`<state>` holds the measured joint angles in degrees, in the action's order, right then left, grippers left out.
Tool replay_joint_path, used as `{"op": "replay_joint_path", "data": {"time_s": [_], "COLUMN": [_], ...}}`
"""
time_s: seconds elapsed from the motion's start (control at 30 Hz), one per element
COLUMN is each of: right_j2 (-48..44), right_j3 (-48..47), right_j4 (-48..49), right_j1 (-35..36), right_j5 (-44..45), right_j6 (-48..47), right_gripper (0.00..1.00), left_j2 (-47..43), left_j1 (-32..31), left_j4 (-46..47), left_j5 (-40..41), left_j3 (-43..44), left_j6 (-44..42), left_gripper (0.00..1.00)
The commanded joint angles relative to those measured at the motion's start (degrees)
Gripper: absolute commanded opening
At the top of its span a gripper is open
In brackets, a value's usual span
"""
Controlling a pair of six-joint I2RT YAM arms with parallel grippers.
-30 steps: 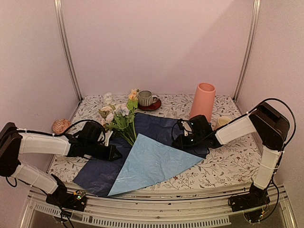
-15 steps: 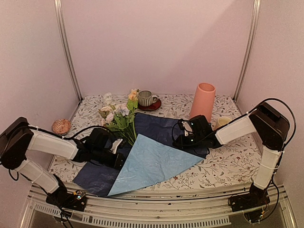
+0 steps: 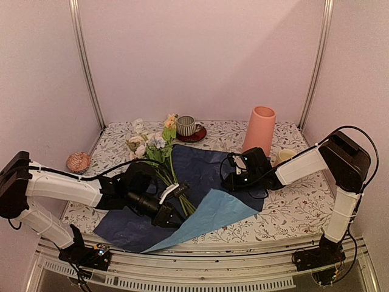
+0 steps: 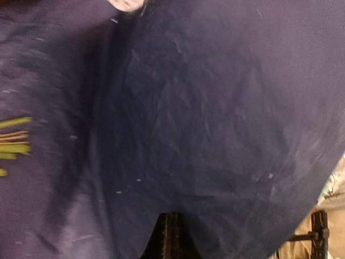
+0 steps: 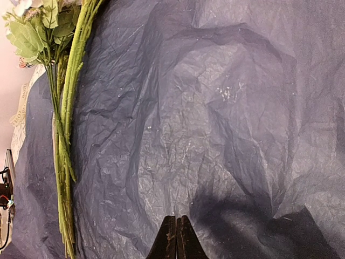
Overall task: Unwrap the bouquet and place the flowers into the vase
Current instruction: Unfold the quarter-folded wrapping paper from the folded wrapping paper.
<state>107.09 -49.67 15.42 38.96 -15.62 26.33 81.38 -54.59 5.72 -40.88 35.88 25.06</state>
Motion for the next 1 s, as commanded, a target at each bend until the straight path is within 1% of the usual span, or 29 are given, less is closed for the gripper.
{"op": "replay_joint_path", "data": {"time_s": [0.0,0.1,0.17,0.3,0.47,0.63,0.8,0.97], "right_j2": [-2.0,-3.3,-4.6,-8.3,-12.2,-14.3,-17.1,-21.2], "right_j3": [-0.7,-1.0,-1.7,-2.7,-4.7,-5.8,-2.3,4.3], "right_j4": [-0.2,-1.2,-2.9,-6.0,-10.3,-15.6,-20.3,-19.8], "right_j1": [0.2,0.3,0.3,1.3,5.9,11.2,14.8,17.0], "right_j5": [-1.3,-1.8,-1.3,-1.3,-2.1,-4.8,-9.1,-14.2], "right_j6": [-0.3,-1.6,-3.0,-6.2,-9.9,-12.9,-13.3,-8.8], "right_gripper": [0.02,0.02,0.02,0.03,0.03,0.03,0.03,0.03], "left_j2": [0.6,0.9,1.2,3.3,8.4,12.9,13.5,11.7], "left_j1": [-5.3,-7.5,-8.0,-8.6,-10.7,-12.3,-12.8,-12.9], "left_j4": [-3.4,-7.4,-12.7,-17.9,-22.2,-25.7,-26.9,-27.7], "left_j5": [-4.2,-3.4,-1.6,0.7,2.5,4.3,5.1,7.8], "left_j3": [1.9,3.8,5.1,6.7,9.2,11.5,12.1,12.5], "left_j6": [-2.3,-4.2,-5.7,-7.4,-9.5,-11.3,-11.5,-11.4], "left_gripper": [0.02,0.04,0.04,0.04,0.05,0.05,0.05,0.06]}}
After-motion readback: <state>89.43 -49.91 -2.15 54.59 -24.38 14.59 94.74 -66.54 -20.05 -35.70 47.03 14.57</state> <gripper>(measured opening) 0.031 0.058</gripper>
